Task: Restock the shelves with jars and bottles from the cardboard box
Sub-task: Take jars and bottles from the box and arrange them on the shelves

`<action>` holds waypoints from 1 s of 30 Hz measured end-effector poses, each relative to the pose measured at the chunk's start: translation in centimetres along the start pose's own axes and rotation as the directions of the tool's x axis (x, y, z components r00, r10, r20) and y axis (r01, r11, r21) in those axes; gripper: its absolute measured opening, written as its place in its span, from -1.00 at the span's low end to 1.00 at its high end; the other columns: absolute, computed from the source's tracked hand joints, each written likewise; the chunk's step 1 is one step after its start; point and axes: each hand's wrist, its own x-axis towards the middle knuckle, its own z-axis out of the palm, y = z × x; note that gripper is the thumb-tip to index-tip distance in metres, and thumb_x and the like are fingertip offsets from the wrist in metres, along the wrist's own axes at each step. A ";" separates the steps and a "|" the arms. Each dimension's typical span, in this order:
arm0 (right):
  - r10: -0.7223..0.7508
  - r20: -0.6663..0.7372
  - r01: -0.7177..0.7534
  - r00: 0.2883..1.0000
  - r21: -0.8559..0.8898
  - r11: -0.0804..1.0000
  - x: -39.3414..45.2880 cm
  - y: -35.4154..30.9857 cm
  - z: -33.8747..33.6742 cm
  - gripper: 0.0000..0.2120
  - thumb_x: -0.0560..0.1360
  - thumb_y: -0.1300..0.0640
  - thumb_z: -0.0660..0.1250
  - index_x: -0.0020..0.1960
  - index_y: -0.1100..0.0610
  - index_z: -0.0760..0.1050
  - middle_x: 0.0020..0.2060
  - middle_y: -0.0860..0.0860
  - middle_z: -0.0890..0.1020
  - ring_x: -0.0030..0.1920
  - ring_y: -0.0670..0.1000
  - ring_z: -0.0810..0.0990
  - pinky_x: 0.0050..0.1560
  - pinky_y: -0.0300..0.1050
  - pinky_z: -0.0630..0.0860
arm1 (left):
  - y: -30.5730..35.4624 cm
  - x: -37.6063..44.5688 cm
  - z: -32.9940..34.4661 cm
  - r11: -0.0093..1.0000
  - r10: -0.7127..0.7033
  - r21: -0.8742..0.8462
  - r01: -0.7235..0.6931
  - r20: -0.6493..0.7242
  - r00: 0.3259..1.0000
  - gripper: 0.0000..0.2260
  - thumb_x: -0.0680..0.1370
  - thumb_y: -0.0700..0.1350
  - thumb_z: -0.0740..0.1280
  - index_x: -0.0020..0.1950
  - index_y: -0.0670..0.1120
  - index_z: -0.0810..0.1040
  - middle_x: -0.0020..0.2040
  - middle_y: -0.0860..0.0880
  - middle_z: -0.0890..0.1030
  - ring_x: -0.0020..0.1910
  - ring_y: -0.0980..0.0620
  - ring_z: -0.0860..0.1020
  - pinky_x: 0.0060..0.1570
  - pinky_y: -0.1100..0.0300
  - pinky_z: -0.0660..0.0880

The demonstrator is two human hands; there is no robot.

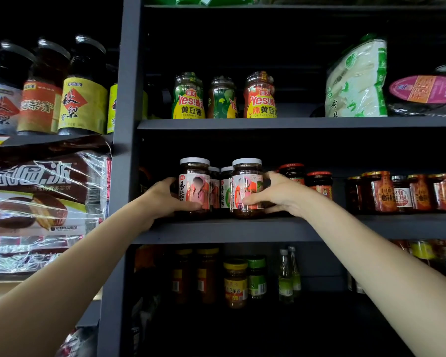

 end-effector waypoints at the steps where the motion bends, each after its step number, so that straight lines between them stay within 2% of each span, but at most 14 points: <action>1: -0.001 -0.001 0.001 1.000 0.016 1.000 0.0 0.0 0.0 -0.38 0.30 0.28 0.52 0.26 0.11 0.32 0.13 0.03 0.56 0.10 0.00 0.53 0.06 -0.03 0.53 | -0.1 0.1 0.1 1.000 0.000 0.006 0.000 -0.006 1.000 -0.39 0.36 -0.20 0.50 0.36 -0.12 0.35 -0.13 0.03 0.54 -0.12 0.09 0.50 -0.02 0.18 0.43; 5: 0.001 -0.004 -0.001 1.000 0.039 0.999 0.0 0.0 0.3 -0.39 0.31 0.31 0.51 0.28 0.13 0.34 0.10 0.03 0.57 0.08 0.00 0.54 0.04 -0.04 0.54 | 0.0 0.3 0.6 1.000 0.013 0.029 -0.012 -0.035 0.999 -0.41 0.36 -0.20 0.50 0.34 -0.14 0.37 -0.15 0.04 0.51 -0.04 0.03 0.49 0.05 0.16 0.43; 10: -0.018 0.003 0.018 1.000 -0.016 1.000 0.5 -0.3 1.0 -0.45 0.33 0.28 0.51 0.23 0.12 0.35 0.12 0.03 0.56 0.12 0.01 0.53 0.12 0.01 0.52 | 0.3 0.6 1.3 0.998 0.030 0.065 -0.025 -0.067 0.997 -0.47 0.36 -0.21 0.51 0.28 -0.16 0.41 -0.20 0.07 0.49 -0.01 -0.01 0.50 0.01 0.20 0.39; 15: -0.010 0.014 0.011 1.000 -0.026 1.000 1.2 -0.5 2.0 -0.49 0.35 0.29 0.49 0.22 0.14 0.35 0.15 0.06 0.56 0.17 0.05 0.53 0.12 0.02 0.50 | 0.8 1.0 1.9 0.995 0.024 0.098 -0.020 -0.036 0.999 -0.48 0.38 -0.19 0.50 0.28 -0.16 0.41 -0.02 -0.02 0.52 -0.03 0.07 0.44 0.02 0.23 0.36; 21: 0.006 0.024 -0.006 1.000 -0.027 1.000 1.5 -0.4 2.3 -0.50 0.37 0.29 0.47 0.25 0.16 0.36 0.14 0.07 0.57 0.18 0.05 0.53 0.19 0.05 0.47 | 0.3 1.3 2.0 0.999 0.010 0.046 -0.011 0.033 0.999 -0.50 0.39 -0.17 0.48 0.29 -0.11 0.42 -0.16 0.10 0.51 -0.07 0.09 0.47 0.08 0.19 0.40; 23: 0.020 0.040 -0.020 0.999 0.005 1.000 1.6 -0.2 2.3 -0.43 0.36 0.26 0.48 0.30 0.16 0.33 0.20 0.07 0.54 0.23 0.05 0.49 0.28 0.09 0.40 | 0.2 1.4 2.0 0.999 0.010 0.033 -0.011 0.042 0.999 -0.49 0.40 -0.19 0.48 0.30 -0.11 0.40 -0.11 0.07 0.52 -0.01 0.07 0.47 0.09 0.20 0.38; 25: 0.035 0.051 -0.037 0.998 0.056 0.998 1.6 0.1 2.4 -0.27 0.32 0.19 0.53 0.39 0.15 0.26 0.26 0.06 0.51 0.29 0.05 0.44 0.32 0.12 0.33 | 0.1 1.4 2.0 1.000 0.004 0.013 -0.005 0.056 0.998 -0.46 0.39 -0.20 0.48 0.32 -0.10 0.37 -0.01 0.03 0.51 0.09 0.04 0.46 0.10 0.22 0.33; 27: 0.037 0.021 -0.039 0.999 0.078 0.996 1.6 0.4 2.3 -0.19 0.29 0.14 0.56 0.42 0.14 0.22 0.28 0.06 0.49 0.30 0.07 0.43 0.31 0.13 0.37 | 0.0 1.4 1.8 1.000 0.001 -0.031 0.000 0.052 0.999 -0.43 0.40 -0.21 0.47 0.35 -0.08 0.34 0.05 0.00 0.51 0.10 0.04 0.44 0.11 0.22 0.31; 30: 0.028 -0.019 -0.027 0.999 0.048 0.998 1.3 0.5 2.1 -0.41 0.32 0.19 0.53 0.26 0.17 0.35 0.17 0.05 0.55 0.24 0.05 0.49 0.18 0.07 0.49 | -0.2 1.6 1.7 0.999 -0.017 -0.050 0.020 0.055 0.998 -0.42 0.39 -0.23 0.47 0.36 -0.10 0.35 0.12 -0.07 0.57 0.14 -0.01 0.50 0.19 0.16 0.38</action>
